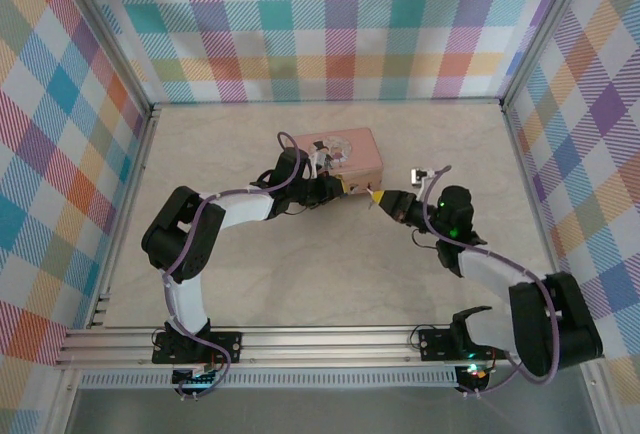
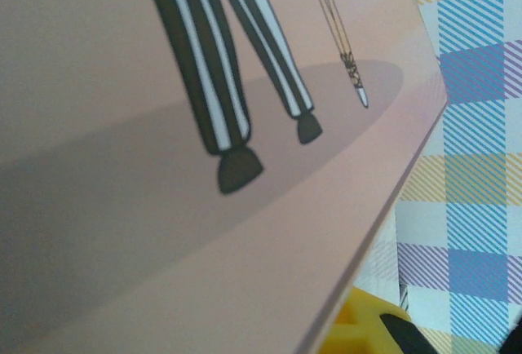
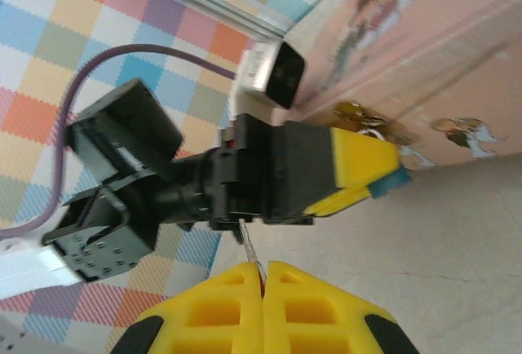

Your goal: Unlock a padlock with a key

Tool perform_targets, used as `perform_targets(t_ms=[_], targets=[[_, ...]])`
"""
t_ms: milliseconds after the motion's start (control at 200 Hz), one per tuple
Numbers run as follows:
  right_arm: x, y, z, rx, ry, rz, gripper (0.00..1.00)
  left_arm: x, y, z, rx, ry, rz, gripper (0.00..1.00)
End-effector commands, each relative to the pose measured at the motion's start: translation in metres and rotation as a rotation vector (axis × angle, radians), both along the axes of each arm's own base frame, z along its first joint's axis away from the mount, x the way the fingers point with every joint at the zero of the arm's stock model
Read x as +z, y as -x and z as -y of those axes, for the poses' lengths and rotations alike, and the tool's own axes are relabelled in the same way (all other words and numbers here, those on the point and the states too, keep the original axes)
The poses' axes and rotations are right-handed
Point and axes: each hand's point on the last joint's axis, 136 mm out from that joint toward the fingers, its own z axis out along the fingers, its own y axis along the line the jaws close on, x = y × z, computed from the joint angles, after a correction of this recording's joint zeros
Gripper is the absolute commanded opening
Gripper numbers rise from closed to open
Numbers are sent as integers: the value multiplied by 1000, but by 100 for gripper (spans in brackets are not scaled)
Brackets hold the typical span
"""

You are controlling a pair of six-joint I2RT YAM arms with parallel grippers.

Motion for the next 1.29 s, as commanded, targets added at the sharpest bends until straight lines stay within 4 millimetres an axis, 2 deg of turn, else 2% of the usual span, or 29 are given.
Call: perform_targets(t_ms=[0, 290, 460, 545, 750, 1290], targets=[[12, -8, -2, -52, -54, 52, 0, 44, -10, 6, -10, 82, 76, 11], [-25, -12, -8, -82, -117, -71, 0, 49, -11, 5, -7, 117, 77, 11], [-41, -14, -20, -61, -180, -101, 0, 51, -11, 6, -7, 124, 76, 11], [-57, -17, -28, -47, -173, -152, 0, 52, -11, 6, -4, 130, 75, 11], [-62, -22, -41, -33, -167, -158, 0, 55, -12, 7, 0, 147, 76, 11], [-59, -35, -45, -41, -182, -156, 0, 57, -12, 6, 8, 171, 69, 11]])
